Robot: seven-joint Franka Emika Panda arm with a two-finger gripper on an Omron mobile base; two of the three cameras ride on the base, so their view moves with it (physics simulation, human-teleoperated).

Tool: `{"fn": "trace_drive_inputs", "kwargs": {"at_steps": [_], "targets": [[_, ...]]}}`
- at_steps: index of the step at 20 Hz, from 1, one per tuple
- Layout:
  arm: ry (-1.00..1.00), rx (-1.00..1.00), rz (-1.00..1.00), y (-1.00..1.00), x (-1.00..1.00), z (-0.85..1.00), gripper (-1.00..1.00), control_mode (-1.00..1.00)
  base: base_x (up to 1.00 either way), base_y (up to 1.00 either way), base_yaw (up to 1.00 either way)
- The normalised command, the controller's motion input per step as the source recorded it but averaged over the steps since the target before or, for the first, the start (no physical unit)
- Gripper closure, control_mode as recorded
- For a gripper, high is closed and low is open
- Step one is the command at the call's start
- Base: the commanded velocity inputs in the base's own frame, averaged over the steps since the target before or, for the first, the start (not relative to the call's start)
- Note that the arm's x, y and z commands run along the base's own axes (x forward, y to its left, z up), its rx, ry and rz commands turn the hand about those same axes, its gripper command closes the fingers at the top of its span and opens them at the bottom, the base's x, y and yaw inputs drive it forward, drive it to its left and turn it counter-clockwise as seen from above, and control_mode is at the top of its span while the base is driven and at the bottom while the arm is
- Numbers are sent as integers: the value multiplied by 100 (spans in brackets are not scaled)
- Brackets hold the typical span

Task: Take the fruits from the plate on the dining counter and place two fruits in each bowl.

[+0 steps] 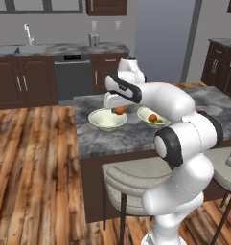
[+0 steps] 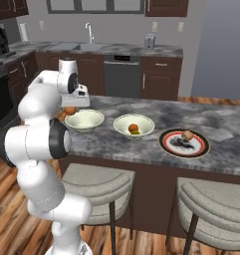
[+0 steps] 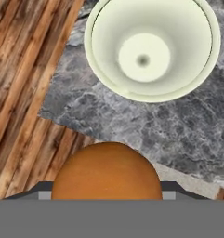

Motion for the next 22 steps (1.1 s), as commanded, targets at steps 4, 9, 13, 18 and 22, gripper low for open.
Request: {"fn": "trace_drive_inputs", "kwargs": {"at_steps": [4,9,13,18,22], "targets": [[3,0,-8,0,100,-27,100,-100,0,0,0],[4,-2,-5,0,95,-68,100,-100,0,0,0],[5,-2,-2,-1,58,-59,100,-100,0,0,0],[6,-1,0,0,39,-59,100,-100,0,0,0],[12,0,0,0,13,-37,100,-100,0,0,0]]}}
